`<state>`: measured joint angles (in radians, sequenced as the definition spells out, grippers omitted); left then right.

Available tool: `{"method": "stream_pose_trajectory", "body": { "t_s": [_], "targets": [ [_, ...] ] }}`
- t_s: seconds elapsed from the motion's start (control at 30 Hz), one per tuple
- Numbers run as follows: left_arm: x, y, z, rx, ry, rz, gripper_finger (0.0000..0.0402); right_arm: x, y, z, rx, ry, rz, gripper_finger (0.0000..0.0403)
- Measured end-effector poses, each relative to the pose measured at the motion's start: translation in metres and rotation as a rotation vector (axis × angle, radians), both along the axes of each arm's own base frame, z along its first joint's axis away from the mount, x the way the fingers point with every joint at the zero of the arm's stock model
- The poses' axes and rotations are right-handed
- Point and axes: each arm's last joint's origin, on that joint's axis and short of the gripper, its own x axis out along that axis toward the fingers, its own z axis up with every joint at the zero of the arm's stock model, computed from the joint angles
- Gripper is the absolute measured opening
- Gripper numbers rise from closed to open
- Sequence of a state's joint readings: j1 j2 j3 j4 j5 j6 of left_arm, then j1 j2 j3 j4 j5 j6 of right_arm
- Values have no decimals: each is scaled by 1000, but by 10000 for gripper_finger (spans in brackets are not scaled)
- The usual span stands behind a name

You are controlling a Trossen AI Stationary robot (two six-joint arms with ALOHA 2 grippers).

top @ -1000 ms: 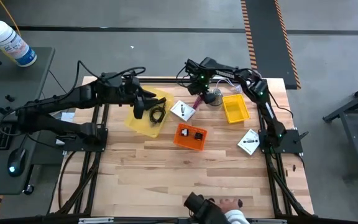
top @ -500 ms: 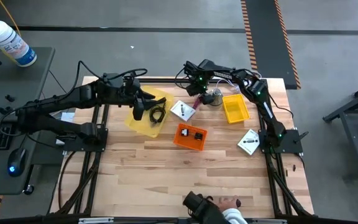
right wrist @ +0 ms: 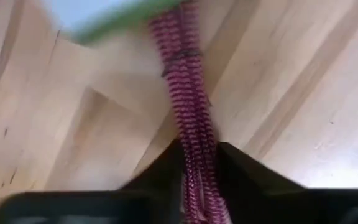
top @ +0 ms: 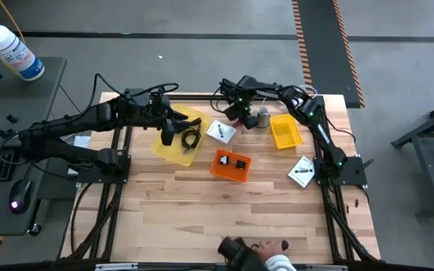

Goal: Pick and place items into bin
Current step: Put the pink charger cable into the light yellow bin

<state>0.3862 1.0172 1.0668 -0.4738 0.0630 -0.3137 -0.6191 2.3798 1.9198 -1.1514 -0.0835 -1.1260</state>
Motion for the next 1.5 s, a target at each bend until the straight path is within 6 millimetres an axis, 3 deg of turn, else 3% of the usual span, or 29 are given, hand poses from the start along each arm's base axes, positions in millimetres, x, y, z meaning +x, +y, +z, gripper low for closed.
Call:
{"method": "stream_pose_trajectory", "body": {
  "t_s": [0.1,0.23,0.4,0.73,0.87,1.07,1.3,1.5],
  "targets": [
    [0,0,0,16,5,-6,124,-1,5,1,6,34,15,21],
    [0,0,0,21,4,-6,124,3,8,5,-27,40,26,30],
    [0,0,1,29,4,-9,124,11,6,22,-90,51,44,11],
    [0,0,1,32,5,-11,124,26,9,92,-190,-33,-2,10],
    [0,0,1,33,3,-11,124,33,24,118,-204,-105,-17,11],
    [0,0,1,33,2,-11,124,38,54,134,-188,-109,50,10],
    [-1,0,4,45,-26,-10,124,68,89,144,-207,-305,148,10],
    [-20,-7,30,177,-190,-3,124,100,111,152,-306,-543,237,10]
  ]
}}
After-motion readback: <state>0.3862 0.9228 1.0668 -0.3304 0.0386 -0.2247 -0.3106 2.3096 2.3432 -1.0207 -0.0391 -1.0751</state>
